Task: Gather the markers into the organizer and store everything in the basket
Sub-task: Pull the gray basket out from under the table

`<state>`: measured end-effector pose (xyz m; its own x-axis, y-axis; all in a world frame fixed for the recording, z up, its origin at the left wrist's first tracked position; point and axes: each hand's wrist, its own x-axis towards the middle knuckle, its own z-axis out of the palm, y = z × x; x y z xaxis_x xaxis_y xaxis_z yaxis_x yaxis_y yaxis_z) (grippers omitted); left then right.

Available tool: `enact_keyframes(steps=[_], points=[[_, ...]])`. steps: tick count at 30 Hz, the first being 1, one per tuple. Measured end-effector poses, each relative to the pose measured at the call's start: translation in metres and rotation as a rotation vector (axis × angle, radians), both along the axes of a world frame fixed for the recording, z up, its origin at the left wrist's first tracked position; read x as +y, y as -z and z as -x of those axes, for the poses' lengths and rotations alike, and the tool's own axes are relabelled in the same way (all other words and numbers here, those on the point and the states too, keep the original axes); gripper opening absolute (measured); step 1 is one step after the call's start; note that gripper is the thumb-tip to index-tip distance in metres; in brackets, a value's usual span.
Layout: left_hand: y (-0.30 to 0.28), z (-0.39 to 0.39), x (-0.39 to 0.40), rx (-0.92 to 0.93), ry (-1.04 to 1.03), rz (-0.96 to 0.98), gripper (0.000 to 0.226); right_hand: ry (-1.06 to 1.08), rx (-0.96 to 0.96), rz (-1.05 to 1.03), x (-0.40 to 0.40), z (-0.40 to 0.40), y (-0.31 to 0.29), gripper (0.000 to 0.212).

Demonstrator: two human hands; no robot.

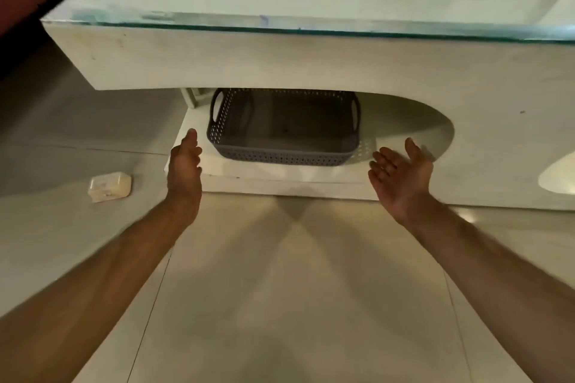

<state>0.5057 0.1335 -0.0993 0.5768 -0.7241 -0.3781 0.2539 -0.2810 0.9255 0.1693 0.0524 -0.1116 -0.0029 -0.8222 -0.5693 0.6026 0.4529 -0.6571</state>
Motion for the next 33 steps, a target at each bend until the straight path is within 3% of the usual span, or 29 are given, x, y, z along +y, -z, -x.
enact_keyframes(steps=[3,7,10,14,17,19,23,26,33], points=[[0.014,-0.009,-0.032,0.067,0.037,0.082,0.065,0.015,-0.036,0.058,-0.032,-0.006,0.019,0.065],[0.017,-0.007,-0.068,0.087,0.076,0.148,0.035,-0.102,0.116,0.104,-0.063,-0.013,0.022,0.045],[0.001,-0.004,-0.089,0.053,0.098,0.195,0.037,-0.137,0.255,0.152,-0.083,-0.015,0.010,0.021],[-0.005,-0.023,-0.125,0.024,0.086,0.172,0.032,-0.114,0.272,0.201,-0.123,-0.017,0.002,0.025],[-0.004,-0.035,-0.133,0.178,0.002,0.133,0.029,-0.130,0.234,0.166,-0.136,-0.021,0.005,0.020],[-0.001,-0.043,-0.126,0.260,-0.030,0.122,0.036,-0.143,0.288,0.127,-0.126,-0.027,0.005,0.014],[-0.009,-0.042,-0.085,0.333,0.050,0.014,0.055,-0.172,0.393,0.067,-0.082,-0.028,-0.006,0.022],[-0.030,-0.037,-0.044,0.351,-0.013,-0.044,0.056,-0.205,0.358,-0.004,-0.034,-0.025,-0.027,0.020],[-0.095,-0.030,0.073,0.370,-0.126,-0.210,0.043,-0.347,0.551,-0.214,0.081,-0.018,-0.111,0.033]])
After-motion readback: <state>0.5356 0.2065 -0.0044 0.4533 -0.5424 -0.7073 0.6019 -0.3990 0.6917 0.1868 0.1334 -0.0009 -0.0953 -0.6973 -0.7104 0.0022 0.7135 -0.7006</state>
